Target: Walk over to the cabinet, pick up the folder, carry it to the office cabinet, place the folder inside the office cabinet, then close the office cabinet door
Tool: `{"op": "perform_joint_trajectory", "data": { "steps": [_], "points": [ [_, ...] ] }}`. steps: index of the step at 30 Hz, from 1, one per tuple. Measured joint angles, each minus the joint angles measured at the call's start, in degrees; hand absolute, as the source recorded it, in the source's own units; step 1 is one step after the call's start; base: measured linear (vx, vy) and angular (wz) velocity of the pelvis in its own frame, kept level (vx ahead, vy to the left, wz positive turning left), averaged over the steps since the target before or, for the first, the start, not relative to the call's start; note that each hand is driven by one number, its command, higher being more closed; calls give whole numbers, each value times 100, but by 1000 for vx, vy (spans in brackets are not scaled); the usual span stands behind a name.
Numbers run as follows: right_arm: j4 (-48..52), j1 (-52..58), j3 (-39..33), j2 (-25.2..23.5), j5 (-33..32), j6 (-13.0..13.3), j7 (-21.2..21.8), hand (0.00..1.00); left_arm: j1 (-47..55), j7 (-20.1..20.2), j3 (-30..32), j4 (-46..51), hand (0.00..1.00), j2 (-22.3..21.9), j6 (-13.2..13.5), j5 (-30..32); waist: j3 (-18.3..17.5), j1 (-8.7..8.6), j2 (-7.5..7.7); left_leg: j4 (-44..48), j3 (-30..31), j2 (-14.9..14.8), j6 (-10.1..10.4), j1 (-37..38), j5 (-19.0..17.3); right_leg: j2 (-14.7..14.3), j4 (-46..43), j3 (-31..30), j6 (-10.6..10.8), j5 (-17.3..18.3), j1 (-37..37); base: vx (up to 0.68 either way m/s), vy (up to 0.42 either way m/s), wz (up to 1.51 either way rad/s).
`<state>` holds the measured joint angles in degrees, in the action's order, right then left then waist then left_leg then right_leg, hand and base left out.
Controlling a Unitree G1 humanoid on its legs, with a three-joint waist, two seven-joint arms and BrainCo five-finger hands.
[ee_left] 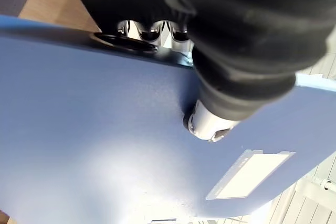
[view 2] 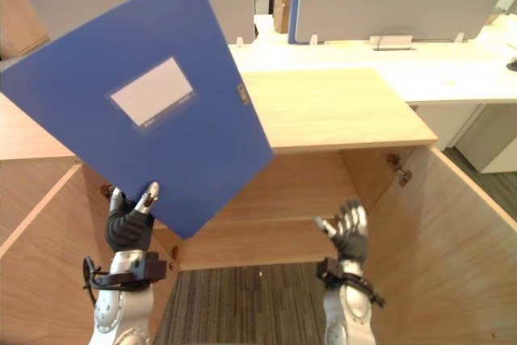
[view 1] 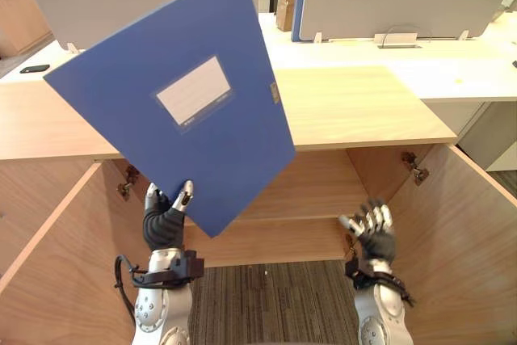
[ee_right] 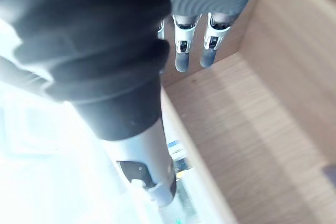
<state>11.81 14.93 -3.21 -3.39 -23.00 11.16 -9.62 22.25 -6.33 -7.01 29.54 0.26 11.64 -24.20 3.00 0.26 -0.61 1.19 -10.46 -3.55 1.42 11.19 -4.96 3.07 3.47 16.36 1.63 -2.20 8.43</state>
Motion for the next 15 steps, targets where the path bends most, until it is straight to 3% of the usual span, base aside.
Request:
{"op": "perform_joint_trajectory", "data": {
  "steps": [7,15],
  "points": [
    [1336,-822,-8,102,-47,221,78,0,31,12,344,0,100,-82,-14,169,9,41,20,3,-3,8,7,-30,-2,-19,2,-13,-1,0,-36,-24,-2,0],
    [1269,-2080,330,564,-188,229,556,0,-156,67,567,-1,100,-221,-59,257,24,106,42,-12,5,18,5,-36,0,-16,0,-13,-1,0,-46,0,0,0]
  ]
}}
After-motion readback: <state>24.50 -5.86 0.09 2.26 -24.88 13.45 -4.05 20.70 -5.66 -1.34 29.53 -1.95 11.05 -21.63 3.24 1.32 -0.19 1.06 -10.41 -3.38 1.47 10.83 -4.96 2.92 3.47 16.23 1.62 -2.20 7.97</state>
